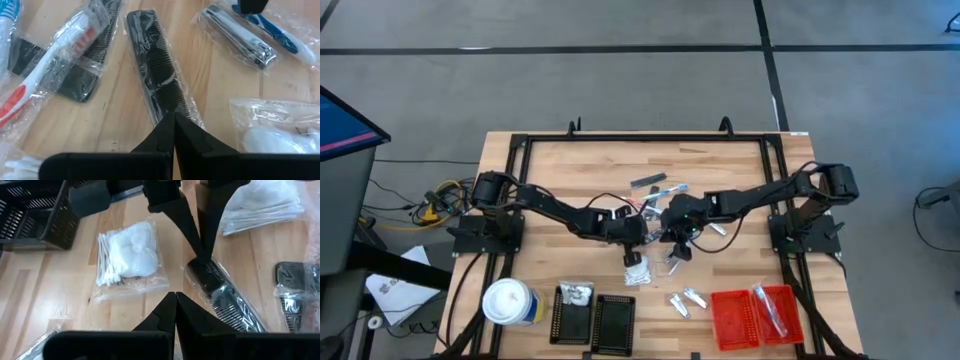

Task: Pick & Place Travel size toiletries
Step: Put the black hair comb into the left red bin

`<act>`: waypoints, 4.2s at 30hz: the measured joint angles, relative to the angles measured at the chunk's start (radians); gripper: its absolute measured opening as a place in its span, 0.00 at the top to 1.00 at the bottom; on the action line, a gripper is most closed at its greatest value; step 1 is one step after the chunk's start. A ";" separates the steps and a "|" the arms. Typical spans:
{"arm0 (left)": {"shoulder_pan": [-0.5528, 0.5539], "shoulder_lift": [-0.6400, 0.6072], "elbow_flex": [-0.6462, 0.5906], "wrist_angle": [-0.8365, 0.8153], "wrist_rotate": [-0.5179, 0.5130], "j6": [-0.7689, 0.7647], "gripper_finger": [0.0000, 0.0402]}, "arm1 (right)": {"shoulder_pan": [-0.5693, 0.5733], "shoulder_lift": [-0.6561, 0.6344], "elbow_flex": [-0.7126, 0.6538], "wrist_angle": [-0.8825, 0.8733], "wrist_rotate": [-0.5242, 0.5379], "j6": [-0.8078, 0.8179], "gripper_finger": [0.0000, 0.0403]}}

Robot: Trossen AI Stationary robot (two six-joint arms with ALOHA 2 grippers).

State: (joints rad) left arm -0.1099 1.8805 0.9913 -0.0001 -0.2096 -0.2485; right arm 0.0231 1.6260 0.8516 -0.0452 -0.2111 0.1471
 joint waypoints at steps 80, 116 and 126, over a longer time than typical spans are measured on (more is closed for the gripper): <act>0.093 0.109 0.002 0.064 0.158 -0.067 1.00 | 0.112 0.212 0.158 -0.233 0.430 -0.075 0.37; 0.119 0.106 0.002 -0.002 0.174 -0.150 1.00 | 0.085 0.246 0.162 -0.225 0.497 -0.077 0.44; 0.118 0.101 0.001 -0.001 0.190 -0.149 1.00 | 0.066 0.272 0.182 -0.273 0.408 -0.075 0.85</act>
State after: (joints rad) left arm 0.0078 1.9816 0.9925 -0.0006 -0.0194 -0.3972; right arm 0.0892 1.8979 1.0340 -0.3183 0.1970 0.0719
